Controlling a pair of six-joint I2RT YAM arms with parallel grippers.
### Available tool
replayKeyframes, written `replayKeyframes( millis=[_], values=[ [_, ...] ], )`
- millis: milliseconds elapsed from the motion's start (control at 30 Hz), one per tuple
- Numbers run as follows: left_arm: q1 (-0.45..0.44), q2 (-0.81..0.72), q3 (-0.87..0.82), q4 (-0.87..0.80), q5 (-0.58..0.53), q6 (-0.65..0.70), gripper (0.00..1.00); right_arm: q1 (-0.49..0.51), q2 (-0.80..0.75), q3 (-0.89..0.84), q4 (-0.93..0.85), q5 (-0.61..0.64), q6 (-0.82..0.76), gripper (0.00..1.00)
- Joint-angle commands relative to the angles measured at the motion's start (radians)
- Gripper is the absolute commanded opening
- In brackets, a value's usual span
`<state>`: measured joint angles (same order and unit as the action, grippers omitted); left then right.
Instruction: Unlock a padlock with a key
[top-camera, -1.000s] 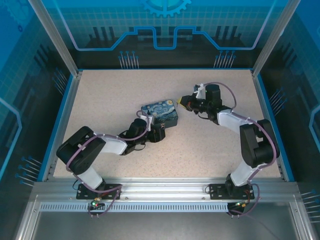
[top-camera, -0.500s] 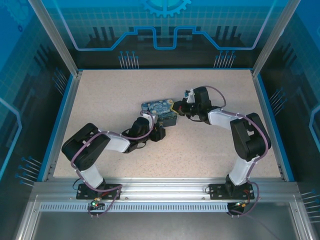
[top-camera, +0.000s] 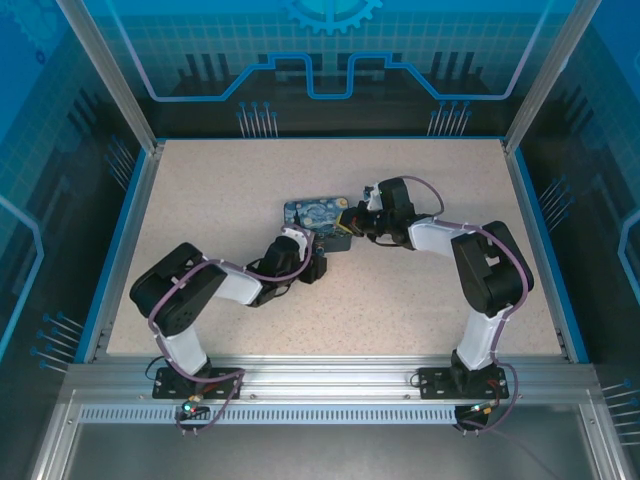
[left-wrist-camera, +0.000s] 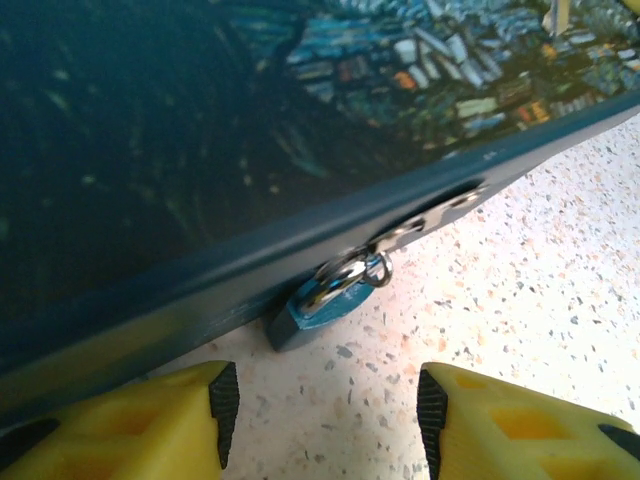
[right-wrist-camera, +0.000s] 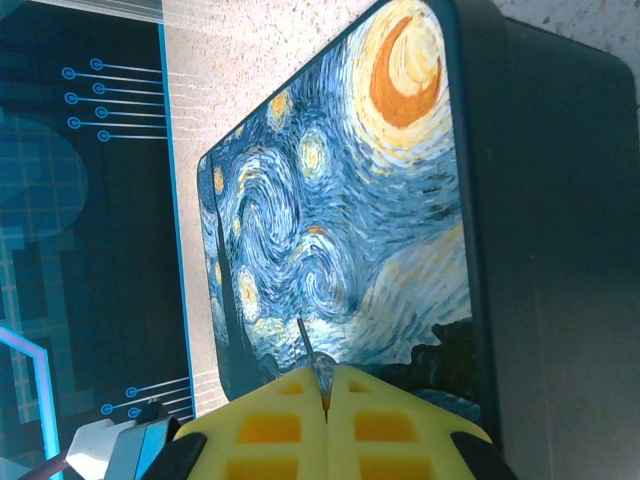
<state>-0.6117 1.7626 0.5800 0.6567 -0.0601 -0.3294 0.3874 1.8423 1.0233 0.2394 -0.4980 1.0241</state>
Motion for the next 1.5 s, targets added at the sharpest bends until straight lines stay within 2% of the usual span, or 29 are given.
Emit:
replayKeyframes(
  millis=[0, 233, 733, 1100, 1467],
  values=[
    [0.002, 0.030, -0.009, 0.057, -0.084, 0.067, 0.53, 0.013, 0.034, 0.016, -0.037, 0.022, 0.001, 0.00],
    [-0.012, 0.068, 0.021, 0.106, -0.097, 0.079, 0.53, 0.015, 0.052, 0.018, -0.049, 0.022, -0.001, 0.00],
    [-0.023, 0.105, 0.102, 0.136, 0.046, -0.017, 0.55, 0.021, 0.073, 0.024, -0.060, 0.026, -0.005, 0.00],
    [0.039, 0.133, 0.055, 0.273, 0.109, -0.175, 0.56, 0.021, 0.061, 0.023, -0.081, 0.032, -0.018, 0.00],
    [0.068, 0.144, 0.047, 0.302, 0.141, -0.223, 0.53, 0.021, 0.069, 0.021, -0.074, 0.034, -0.016, 0.00]
  ],
)
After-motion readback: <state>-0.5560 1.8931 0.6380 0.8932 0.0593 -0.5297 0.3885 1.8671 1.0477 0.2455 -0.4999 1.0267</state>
